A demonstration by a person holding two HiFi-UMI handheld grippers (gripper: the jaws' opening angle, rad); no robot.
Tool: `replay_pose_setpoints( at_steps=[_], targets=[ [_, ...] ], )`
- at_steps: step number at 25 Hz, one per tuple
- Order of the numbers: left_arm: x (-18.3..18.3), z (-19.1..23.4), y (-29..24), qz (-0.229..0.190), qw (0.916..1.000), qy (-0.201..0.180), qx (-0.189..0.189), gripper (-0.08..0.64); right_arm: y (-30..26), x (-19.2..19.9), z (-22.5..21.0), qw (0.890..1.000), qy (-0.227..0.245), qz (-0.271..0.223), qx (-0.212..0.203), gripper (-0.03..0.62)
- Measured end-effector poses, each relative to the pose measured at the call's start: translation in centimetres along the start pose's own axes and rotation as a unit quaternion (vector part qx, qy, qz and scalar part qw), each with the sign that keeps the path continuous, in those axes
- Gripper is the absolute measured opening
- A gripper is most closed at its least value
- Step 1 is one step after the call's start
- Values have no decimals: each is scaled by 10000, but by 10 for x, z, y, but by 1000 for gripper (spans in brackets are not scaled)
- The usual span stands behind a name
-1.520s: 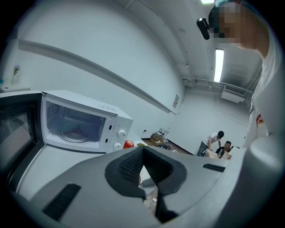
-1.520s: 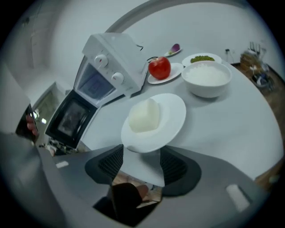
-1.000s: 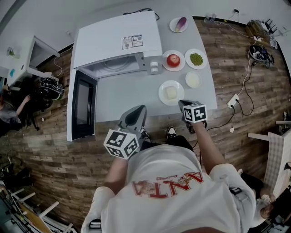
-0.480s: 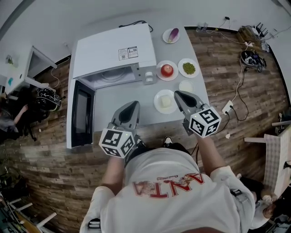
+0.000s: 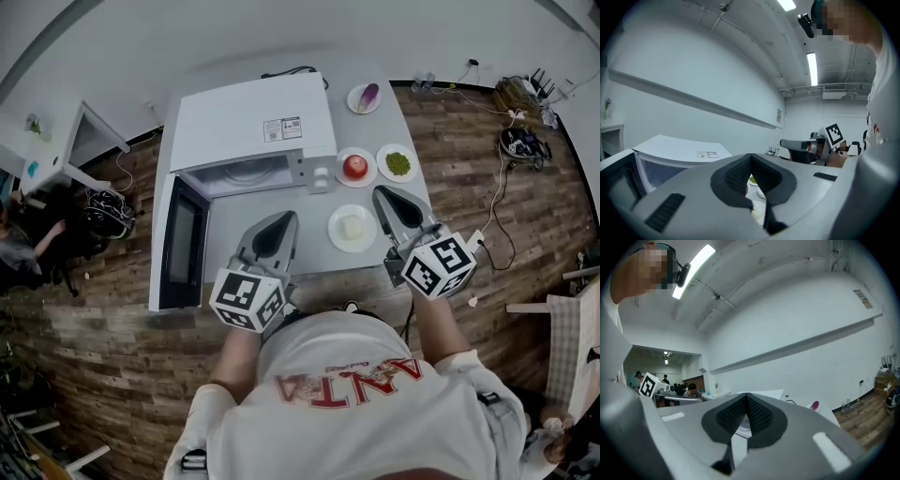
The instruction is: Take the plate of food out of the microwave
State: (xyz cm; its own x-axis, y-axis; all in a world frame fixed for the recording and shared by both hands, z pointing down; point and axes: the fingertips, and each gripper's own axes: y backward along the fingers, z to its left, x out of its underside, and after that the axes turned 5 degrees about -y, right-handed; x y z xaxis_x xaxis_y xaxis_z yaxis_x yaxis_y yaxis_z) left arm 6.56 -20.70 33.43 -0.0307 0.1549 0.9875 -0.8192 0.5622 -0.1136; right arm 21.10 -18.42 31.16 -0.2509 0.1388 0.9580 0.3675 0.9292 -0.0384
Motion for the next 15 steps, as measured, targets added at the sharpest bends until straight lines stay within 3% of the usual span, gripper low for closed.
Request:
replay_pose_setpoints(
  at_steps=[15],
  targets=[
    [-3, 7, 1, -27, 10000, -26, -63, 6, -4, 16, -7, 9997, -47, 203, 154, 2]
  ],
)
